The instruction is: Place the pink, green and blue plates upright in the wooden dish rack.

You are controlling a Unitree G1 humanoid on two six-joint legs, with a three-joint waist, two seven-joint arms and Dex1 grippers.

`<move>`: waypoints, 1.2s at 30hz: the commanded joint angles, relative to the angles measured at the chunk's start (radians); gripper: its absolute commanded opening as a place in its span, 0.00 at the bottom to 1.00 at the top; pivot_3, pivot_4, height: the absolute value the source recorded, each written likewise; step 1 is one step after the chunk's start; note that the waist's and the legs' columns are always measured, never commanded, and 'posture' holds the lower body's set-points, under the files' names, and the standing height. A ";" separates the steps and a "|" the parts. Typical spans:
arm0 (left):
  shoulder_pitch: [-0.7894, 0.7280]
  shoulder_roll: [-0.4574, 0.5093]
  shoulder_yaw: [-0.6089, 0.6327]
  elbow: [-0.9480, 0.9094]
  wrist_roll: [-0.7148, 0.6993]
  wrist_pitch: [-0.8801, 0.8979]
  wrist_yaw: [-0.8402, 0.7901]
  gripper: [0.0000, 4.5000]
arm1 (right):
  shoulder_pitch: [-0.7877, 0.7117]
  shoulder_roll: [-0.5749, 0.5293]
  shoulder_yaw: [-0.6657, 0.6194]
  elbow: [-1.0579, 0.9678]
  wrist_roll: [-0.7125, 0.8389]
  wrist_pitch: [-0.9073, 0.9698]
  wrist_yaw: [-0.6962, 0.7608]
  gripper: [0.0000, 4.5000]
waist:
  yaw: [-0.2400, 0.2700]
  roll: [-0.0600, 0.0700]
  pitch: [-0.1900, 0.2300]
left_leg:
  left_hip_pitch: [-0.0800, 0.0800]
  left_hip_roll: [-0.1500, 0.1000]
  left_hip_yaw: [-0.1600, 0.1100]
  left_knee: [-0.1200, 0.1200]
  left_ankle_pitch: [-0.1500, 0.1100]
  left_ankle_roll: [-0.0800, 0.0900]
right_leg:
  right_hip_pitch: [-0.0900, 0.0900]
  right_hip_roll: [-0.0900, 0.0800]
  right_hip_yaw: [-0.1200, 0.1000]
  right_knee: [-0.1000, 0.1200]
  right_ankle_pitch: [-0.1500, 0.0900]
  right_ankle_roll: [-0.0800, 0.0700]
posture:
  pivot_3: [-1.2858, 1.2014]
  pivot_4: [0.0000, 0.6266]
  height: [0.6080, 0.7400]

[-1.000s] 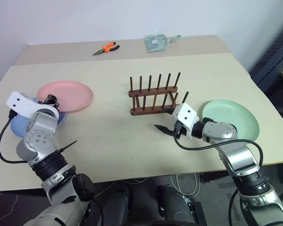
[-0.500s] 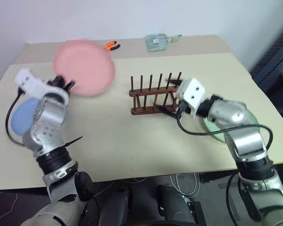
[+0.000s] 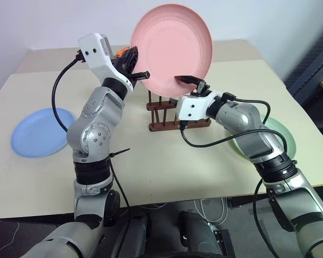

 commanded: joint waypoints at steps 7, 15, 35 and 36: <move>-0.021 -0.112 0.122 -0.012 -0.163 0.017 0.090 0.56 | 0.061 -0.013 -0.048 -0.029 -0.148 -0.036 -0.144 0.00 | 0.001 0.000 0.000 | 0.000 0.000 0.000 0.001 0.000 0.000 | 0.000 0.000 0.000 0.000 0.000 0.000 | 0.52 0.24 0.98; 0.056 0.183 0.045 0.031 0.117 -0.157 -0.045 0.76 | 0.156 0.018 -0.273 -0.160 0.180 0.045 -0.057 0.00 | -0.002 0.000 0.001 | 0.000 0.000 0.000 -0.001 0.001 -0.001 | 0.000 0.001 0.001 0.000 0.000 0.000 | 0.52 0.24 0.98; 0.648 0.513 -0.261 -0.210 0.073 -0.162 -0.781 0.76 | 0.182 0.062 -0.615 -0.259 1.236 0.796 0.170 0.00 | 0.002 0.004 0.003 | -0.001 0.002 -0.001 -0.001 -0.004 0.007 | 0.000 -0.002 0.001 -0.002 -0.002 -0.005 | 0.52 0.24 0.98; 0.643 0.503 -0.276 -0.218 0.077 -0.160 -0.777 0.76 | 0.174 0.066 -0.618 -0.236 1.232 0.790 0.165 0.00 | 0.002 0.004 0.002 | -0.001 0.002 -0.001 -0.001 -0.004 0.007 | 0.000 -0.002 0.001 -0.002 -0.002 -0.005 | 0.52 0.24 0.98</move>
